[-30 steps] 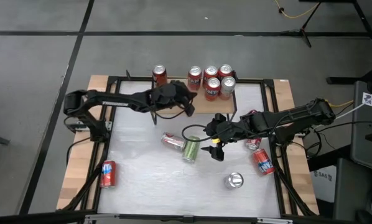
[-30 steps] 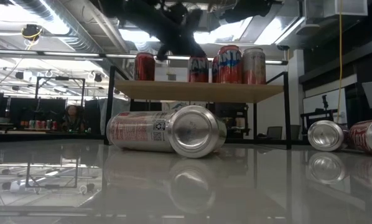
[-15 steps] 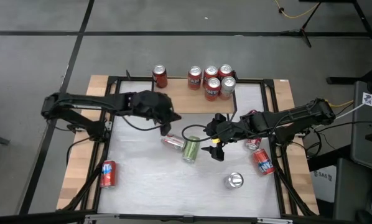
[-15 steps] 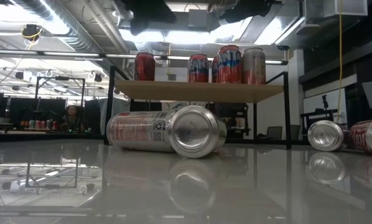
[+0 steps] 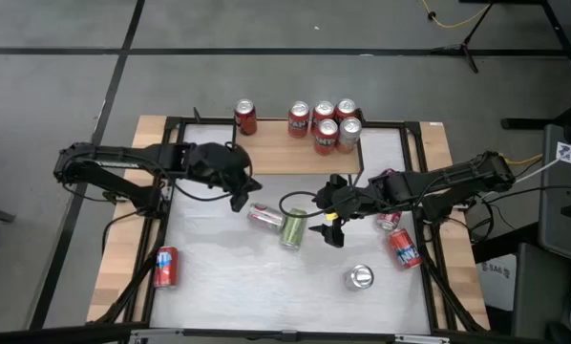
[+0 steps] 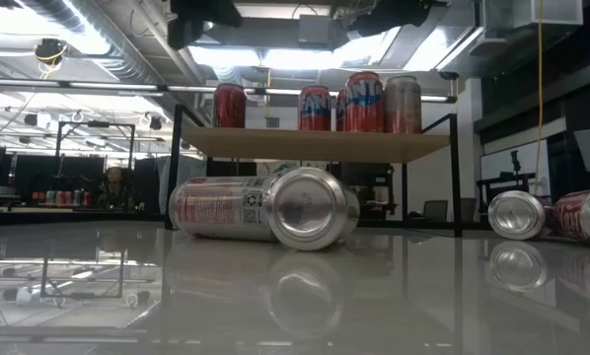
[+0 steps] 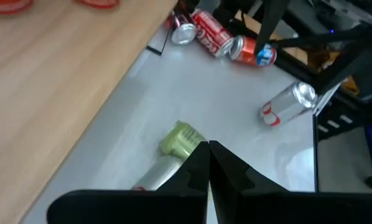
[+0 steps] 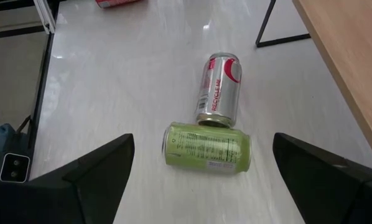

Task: Place canned beverage on shelf
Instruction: Put the orange soda can aligned with the other soda can on the shelf

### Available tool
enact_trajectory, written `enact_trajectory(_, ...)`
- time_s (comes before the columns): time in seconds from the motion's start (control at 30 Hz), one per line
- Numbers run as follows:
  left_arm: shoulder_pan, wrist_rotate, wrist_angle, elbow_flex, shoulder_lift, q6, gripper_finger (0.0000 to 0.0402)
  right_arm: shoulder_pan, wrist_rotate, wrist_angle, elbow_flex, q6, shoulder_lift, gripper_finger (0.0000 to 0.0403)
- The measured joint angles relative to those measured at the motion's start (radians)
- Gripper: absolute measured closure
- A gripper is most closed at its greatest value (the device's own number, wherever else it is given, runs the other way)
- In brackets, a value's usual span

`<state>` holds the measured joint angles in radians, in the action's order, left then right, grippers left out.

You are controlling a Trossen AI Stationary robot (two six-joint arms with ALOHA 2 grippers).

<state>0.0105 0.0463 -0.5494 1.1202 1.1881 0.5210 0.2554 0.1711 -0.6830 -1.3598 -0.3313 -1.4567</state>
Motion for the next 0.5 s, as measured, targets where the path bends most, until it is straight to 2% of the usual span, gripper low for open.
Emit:
enact_trajectory(0.13,0.000,0.001,-0.051,0.000,0.000,-0.003,0.0401,0.000,0.000,0.000,0.000,0.000,0.000,0.0031)
enact_trajectory(0.5,0.000,-0.006,-0.053,0.000,0.000,-0.007,0.0401,0.000,0.000,0.000,0.000,0.000,0.000,0.0031)
